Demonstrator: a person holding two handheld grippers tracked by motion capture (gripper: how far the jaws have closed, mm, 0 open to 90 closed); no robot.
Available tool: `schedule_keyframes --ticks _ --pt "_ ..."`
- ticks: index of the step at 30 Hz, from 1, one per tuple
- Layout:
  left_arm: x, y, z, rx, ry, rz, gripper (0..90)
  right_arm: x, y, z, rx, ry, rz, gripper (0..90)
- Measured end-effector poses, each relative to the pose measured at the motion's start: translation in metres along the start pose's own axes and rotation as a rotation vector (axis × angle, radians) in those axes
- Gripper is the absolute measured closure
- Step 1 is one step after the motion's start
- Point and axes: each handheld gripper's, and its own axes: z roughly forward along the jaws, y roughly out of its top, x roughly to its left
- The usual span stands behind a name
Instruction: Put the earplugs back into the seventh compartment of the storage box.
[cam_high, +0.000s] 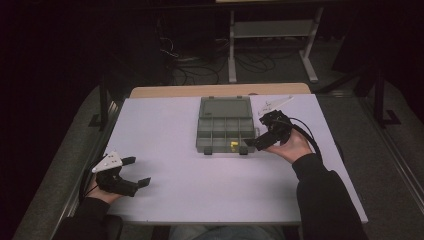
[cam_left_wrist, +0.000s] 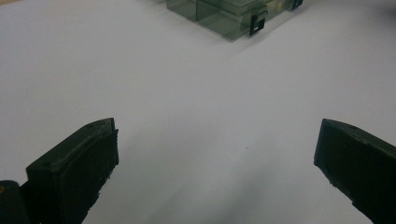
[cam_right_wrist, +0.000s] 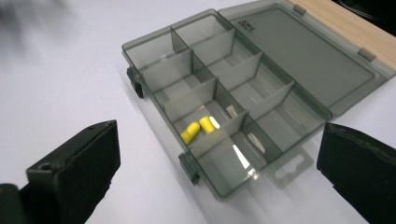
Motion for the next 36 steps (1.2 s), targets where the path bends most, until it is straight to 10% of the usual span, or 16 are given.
schedule_keyframes --ticks 36 --pt "0.000 0.000 0.000 0.001 0.000 0.003 0.0 0.008 -0.066 -0.026 -0.011 -0.023 0.040 0.0"
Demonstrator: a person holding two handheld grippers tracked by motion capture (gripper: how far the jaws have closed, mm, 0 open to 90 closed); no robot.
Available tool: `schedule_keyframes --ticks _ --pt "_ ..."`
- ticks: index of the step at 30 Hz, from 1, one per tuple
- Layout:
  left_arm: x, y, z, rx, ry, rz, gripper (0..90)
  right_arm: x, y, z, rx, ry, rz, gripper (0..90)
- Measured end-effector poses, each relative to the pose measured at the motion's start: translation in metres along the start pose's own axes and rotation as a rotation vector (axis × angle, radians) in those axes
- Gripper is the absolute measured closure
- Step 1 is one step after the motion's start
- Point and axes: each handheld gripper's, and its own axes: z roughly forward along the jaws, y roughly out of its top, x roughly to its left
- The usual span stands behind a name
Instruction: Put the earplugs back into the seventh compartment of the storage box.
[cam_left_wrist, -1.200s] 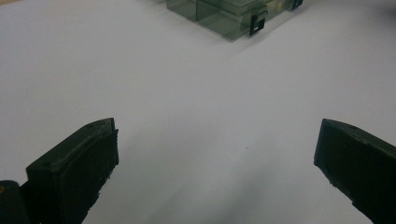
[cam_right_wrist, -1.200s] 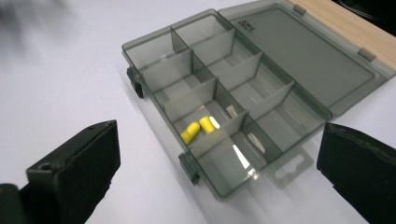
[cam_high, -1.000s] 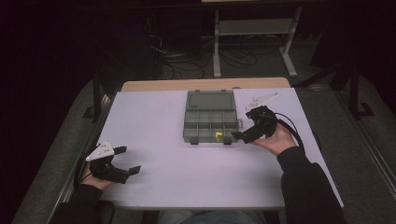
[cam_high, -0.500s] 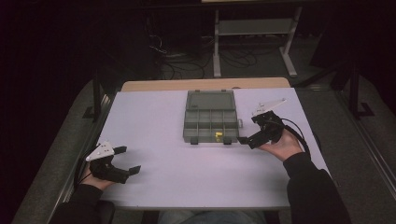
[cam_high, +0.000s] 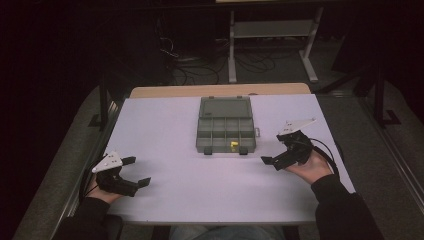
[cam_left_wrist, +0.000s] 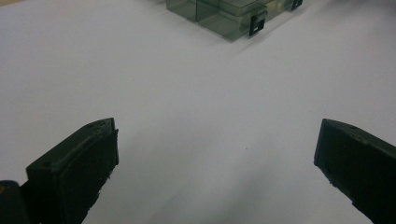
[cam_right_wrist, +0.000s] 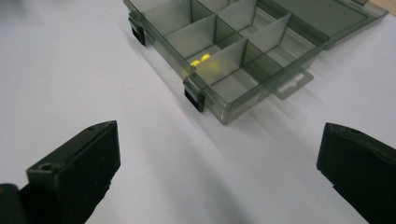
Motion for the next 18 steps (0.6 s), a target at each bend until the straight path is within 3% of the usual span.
schedule_keyframes --ticks 18 --pt "0.000 0.001 0.000 -0.003 -0.001 0.002 0.0 0.007 -0.039 -0.014 -0.094 -0.051 0.040 0.0"
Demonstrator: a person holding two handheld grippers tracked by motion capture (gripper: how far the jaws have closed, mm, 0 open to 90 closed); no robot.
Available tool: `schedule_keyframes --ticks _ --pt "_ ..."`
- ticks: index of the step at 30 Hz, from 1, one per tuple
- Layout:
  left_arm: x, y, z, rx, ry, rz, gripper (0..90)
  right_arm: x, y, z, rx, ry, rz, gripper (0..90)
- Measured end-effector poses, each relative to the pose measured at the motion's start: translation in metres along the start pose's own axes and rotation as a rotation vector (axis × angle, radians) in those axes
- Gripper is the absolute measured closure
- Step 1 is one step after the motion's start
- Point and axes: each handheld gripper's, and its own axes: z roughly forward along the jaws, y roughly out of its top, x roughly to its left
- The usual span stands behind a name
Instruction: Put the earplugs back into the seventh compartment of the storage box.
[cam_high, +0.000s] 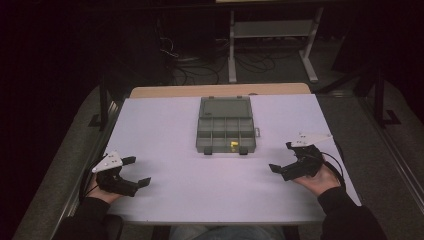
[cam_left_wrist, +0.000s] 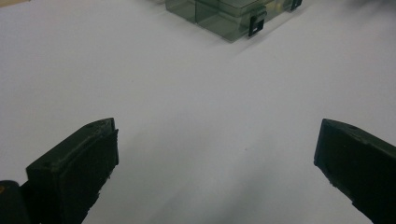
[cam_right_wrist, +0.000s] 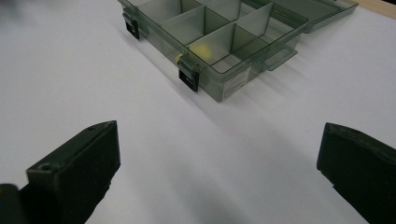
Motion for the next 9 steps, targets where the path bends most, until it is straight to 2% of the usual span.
schedule_keyframes --ticks 7,9 --pt "0.0000 0.0004 0.0005 0.000 -0.002 0.000 0.0 -0.0007 -0.0085 -0.0029 -0.043 -0.001 0.034 0.0" --pt "-0.0001 0.0006 0.0005 -0.002 -0.004 0.001 0.0 0.0005 -0.0100 -0.0023 -0.036 0.001 0.039 0.0"
